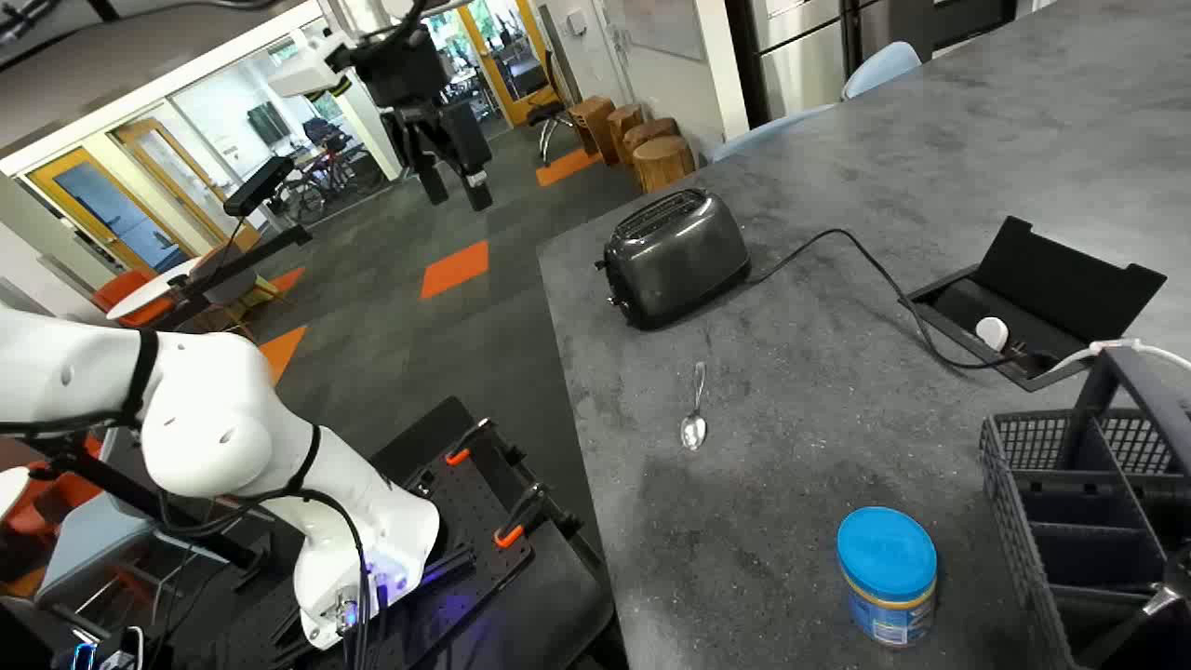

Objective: Pick up the spoon and place it in the utensil holder

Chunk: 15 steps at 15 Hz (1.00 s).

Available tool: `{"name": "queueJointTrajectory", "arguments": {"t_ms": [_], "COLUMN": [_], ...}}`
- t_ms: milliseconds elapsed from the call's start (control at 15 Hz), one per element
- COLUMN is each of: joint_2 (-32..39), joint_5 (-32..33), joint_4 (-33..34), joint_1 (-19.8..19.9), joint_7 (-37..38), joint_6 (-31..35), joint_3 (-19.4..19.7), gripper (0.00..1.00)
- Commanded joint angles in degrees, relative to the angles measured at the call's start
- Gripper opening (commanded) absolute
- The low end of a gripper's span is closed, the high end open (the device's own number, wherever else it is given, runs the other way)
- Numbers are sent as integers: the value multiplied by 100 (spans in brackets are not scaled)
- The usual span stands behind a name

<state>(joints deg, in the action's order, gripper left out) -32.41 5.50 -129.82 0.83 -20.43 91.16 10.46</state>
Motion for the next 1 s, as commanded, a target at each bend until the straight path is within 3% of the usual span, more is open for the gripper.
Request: {"name": "queueJointTrajectory", "arguments": {"t_ms": [0,267,467,667,933], "joint_2": [10,10,56,112,453], "joint_5": [-16,-16,262,587,846], "joint_4": [16,16,-230,-754,-1612], "joint_1": [37,37,-18,-2,105], "joint_7": [-16,-16,-600,-1344,-2687], "joint_6": [-14,-13,511,1478,3414], "joint_3": [-29,-29,94,351,933], "gripper": [100,100,100,100,100]}}
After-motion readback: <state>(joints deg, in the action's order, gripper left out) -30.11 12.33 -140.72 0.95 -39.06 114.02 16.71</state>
